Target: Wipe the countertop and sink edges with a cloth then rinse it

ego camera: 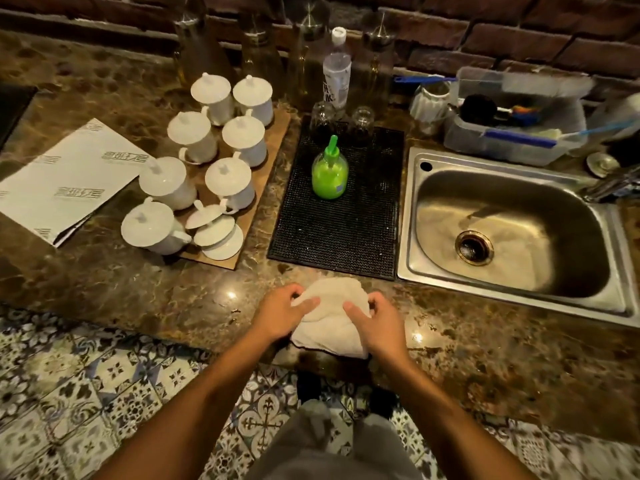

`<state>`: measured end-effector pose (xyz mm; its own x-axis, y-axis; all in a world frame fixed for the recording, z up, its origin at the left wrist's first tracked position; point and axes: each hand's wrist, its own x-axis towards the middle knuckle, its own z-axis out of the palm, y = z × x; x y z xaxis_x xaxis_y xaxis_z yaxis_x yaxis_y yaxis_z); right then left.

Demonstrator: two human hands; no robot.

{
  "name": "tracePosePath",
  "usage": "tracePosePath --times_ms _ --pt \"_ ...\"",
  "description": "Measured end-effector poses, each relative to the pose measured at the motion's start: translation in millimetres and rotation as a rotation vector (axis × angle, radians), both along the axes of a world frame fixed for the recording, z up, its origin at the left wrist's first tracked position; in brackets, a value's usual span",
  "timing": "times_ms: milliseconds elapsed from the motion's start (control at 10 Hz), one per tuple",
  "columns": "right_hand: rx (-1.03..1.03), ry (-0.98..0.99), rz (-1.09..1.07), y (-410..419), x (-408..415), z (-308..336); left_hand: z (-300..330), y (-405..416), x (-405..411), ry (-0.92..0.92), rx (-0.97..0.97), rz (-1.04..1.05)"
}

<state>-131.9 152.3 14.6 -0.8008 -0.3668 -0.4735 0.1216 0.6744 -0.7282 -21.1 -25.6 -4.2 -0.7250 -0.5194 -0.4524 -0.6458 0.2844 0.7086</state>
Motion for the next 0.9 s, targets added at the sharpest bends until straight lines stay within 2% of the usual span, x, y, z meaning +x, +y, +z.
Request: tracePosePath --times_ms 100,300,400,500,600,700,800,900 --pt "0.198 0.079 0.055 -3.7 5.6 -8.5 -8.8 3.7 0.2 -0.177 -0.345 -0.082" --pt "0.437 0.123 0.162 -5.0 5.2 -9.9 -8.3 7.9 -5.1 -0.186 -0.423 -0.070" --pt "0.392 0.309 0.237 1.2 2.5 -7.5 -5.9 16.6 1.3 -0.114 -0.576 -0.079" --pt "0.272 0.535 0.535 7.9 2.2 -16.2 -11.2 29.7 10.4 0.075 -0.640 -0.198" --pt "0.359 0.619 0.869 8.2 3.1 -30.7 -28.2 36.2 19.2 -0.029 -0.669 -0.473" --pt "0.459 0.588 1.008 12.0 -5.2 -40.6 -41.0 25.9 27.4 -0.133 -0.720 -0.601" --pt "0.517 0.580 1.057 19.7 -11.4 -39.0 -40.3 23.8 28.4 -0.202 -0.717 -0.676" --pt "0.470 0.564 1.051 12.9 -15.5 -27.9 -23.6 19.1 16.3 -0.209 -0.681 -0.644"
